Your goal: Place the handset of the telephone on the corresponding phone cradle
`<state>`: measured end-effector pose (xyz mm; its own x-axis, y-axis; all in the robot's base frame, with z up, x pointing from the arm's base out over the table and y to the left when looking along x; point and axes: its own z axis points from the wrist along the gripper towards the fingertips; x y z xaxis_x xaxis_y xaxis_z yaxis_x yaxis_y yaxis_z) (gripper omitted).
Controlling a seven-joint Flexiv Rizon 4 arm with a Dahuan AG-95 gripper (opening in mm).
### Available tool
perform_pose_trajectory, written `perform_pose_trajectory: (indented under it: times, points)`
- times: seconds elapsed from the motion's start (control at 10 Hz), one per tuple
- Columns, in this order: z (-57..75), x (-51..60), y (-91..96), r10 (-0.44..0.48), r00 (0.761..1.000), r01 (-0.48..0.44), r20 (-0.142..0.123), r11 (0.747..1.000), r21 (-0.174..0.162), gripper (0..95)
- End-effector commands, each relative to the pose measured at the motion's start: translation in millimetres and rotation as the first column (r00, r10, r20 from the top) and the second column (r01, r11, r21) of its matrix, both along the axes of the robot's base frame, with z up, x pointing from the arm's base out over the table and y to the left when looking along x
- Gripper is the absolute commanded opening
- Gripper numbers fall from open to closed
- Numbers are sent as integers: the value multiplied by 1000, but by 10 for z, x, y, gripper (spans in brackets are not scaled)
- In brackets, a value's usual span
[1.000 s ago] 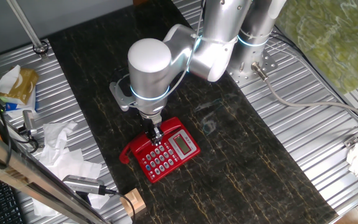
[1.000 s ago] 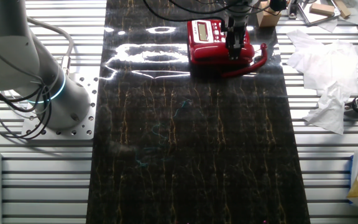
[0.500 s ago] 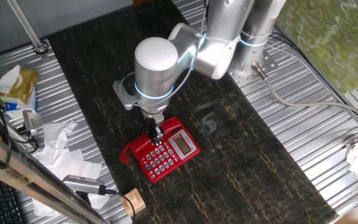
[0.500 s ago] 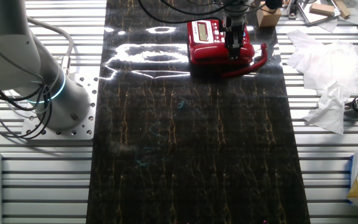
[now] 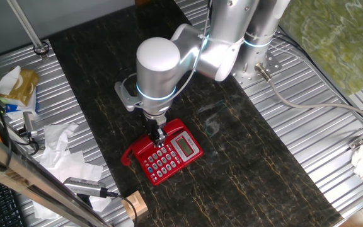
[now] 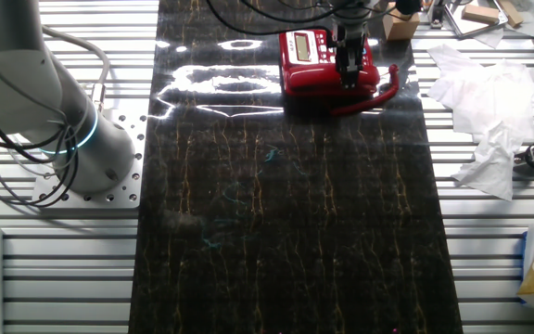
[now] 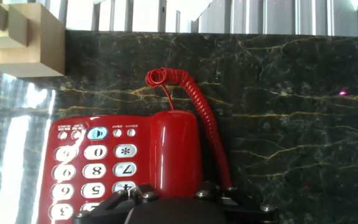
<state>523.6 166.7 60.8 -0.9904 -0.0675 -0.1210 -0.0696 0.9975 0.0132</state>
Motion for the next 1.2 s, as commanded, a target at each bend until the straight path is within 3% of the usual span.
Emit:
perform_pose_trajectory:
  times: [0.1, 1.1, 1.2]
  points:
    - [-6, 10, 3, 5, 1000, -5, 6, 1000, 4, 380]
    - [-75, 35, -5, -1, 1000, 1, 27, 1000, 21, 380]
    - [-75, 35, -5, -2, 1000, 1, 28, 1000, 25, 570]
